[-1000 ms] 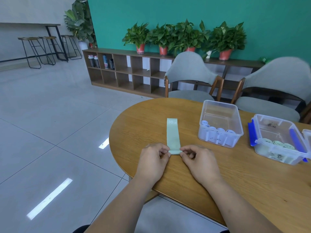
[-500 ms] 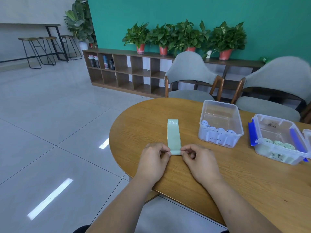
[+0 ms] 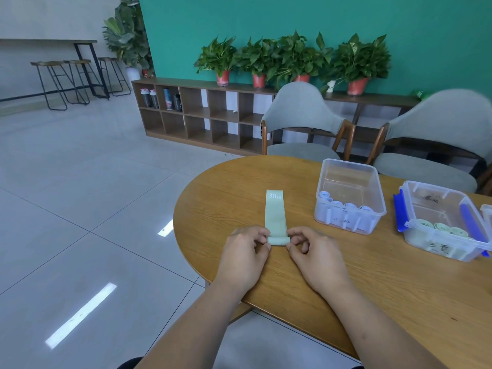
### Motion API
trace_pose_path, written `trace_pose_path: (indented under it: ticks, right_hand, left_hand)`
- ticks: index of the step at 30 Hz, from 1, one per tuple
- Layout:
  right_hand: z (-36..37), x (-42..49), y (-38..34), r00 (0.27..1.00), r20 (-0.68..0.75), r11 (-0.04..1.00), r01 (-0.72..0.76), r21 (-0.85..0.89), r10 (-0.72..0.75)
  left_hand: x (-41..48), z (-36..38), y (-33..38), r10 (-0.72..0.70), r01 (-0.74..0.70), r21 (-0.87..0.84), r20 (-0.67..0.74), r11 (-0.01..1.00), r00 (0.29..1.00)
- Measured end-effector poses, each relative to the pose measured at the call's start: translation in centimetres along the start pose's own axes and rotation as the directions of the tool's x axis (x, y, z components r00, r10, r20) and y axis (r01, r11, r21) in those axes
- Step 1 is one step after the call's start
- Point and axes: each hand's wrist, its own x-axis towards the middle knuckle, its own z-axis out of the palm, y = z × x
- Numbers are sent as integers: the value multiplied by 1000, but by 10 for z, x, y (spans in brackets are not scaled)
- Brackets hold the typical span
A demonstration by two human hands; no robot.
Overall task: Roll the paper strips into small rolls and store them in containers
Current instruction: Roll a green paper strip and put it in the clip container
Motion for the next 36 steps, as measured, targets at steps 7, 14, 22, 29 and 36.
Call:
trace_pose_path:
  ticks: [7,14,22,29,36]
  right_hand:
    - [-1,0,-2,1000,15,1000,-6,-15,6]
    - [1,-1,0,999,-10,999,39,-36,-39]
    - [-1,-1,-1,999,-7,999,37,-10,-37]
    - [-3,-1,-2,999,-33,1000,17,-3,-17]
    - [-3,-1,-1,999,-33,1000,19,-7,-19]
  left_hand:
    - [-1,-3,2,-17,17,-25,5,1000,1000]
    - [-1,-2,1,13,-13,24,-3,1000,1000]
    - [0,-2,0,2,-2,24,12,1000,1000]
    - [-1,-3,2,0,0,17,16,1000,1000]
    - [-1,-4,3,41,-42,42,23,998,999]
